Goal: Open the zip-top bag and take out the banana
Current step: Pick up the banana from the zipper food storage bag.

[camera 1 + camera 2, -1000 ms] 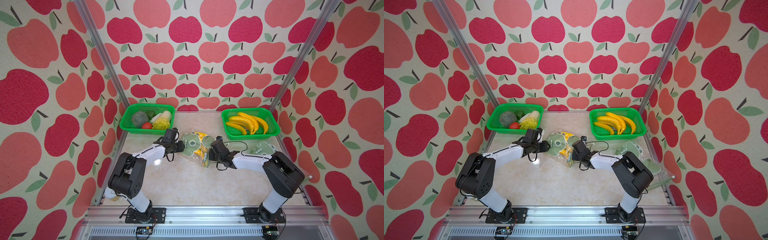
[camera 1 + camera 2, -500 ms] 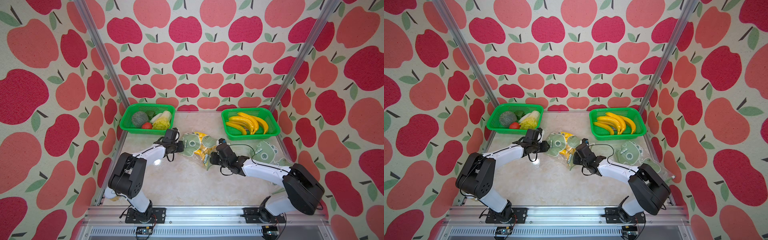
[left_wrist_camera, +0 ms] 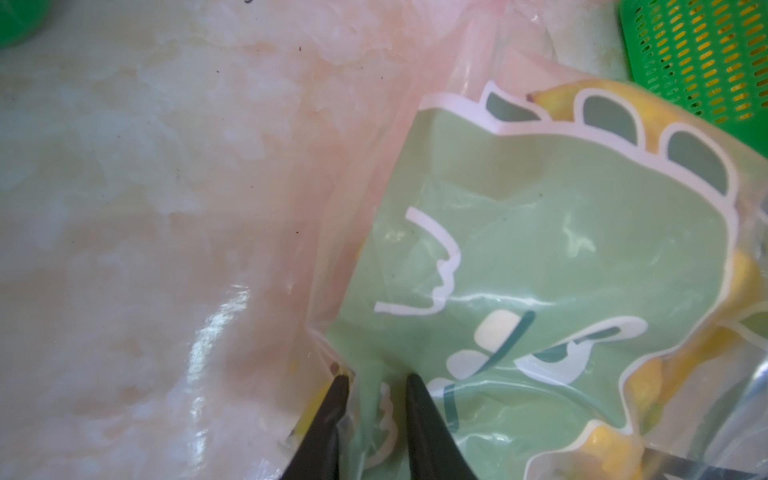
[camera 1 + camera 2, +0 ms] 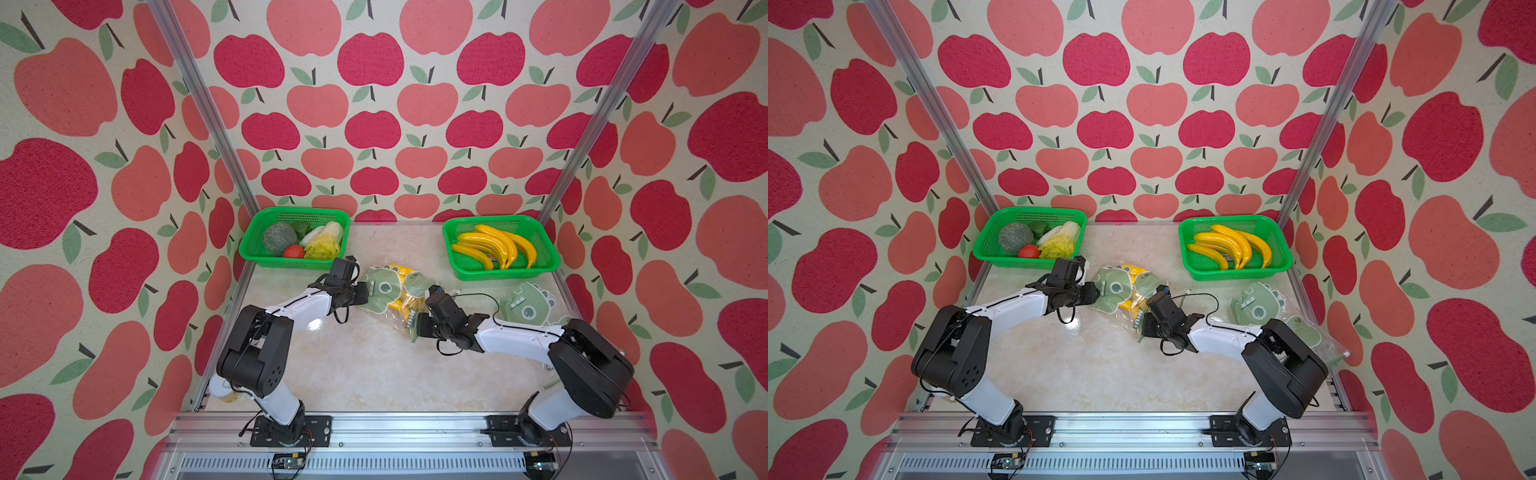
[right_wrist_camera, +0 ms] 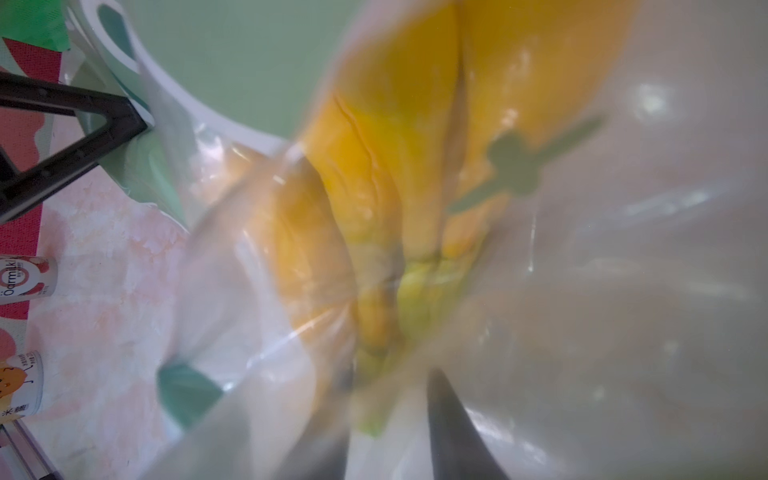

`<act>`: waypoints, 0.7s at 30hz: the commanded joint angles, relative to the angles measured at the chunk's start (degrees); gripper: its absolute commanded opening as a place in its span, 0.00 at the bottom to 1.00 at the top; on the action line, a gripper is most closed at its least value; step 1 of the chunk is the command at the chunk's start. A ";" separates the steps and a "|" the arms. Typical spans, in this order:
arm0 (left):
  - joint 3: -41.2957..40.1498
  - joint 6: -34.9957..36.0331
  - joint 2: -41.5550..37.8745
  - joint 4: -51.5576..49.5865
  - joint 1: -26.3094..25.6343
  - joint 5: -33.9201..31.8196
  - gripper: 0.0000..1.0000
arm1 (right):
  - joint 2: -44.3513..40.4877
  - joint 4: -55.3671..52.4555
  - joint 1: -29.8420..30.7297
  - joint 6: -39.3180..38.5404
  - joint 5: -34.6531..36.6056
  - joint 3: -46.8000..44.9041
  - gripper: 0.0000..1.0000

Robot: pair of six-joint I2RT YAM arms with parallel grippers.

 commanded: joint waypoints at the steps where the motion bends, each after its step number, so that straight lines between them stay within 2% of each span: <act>1: -0.68 0.10 0.99 -0.77 -0.50 -0.87 0.27 | 1.63 -1.52 1.08 -1.05 -1.65 1.77 0.37; 5: -0.59 -0.11 1.21 -0.50 -0.54 -0.78 0.26 | 4.28 -4.11 1.43 -1.37 -1.26 4.57 0.40; 14: -1.23 0.35 0.86 -0.68 -0.54 -1.30 0.23 | 10.33 -14.71 2.24 -1.05 4.79 12.49 0.39; 21: -1.61 0.39 0.00 -1.03 -0.50 -2.92 0.18 | 8.01 -19.86 5.71 -5.98 12.56 16.50 0.26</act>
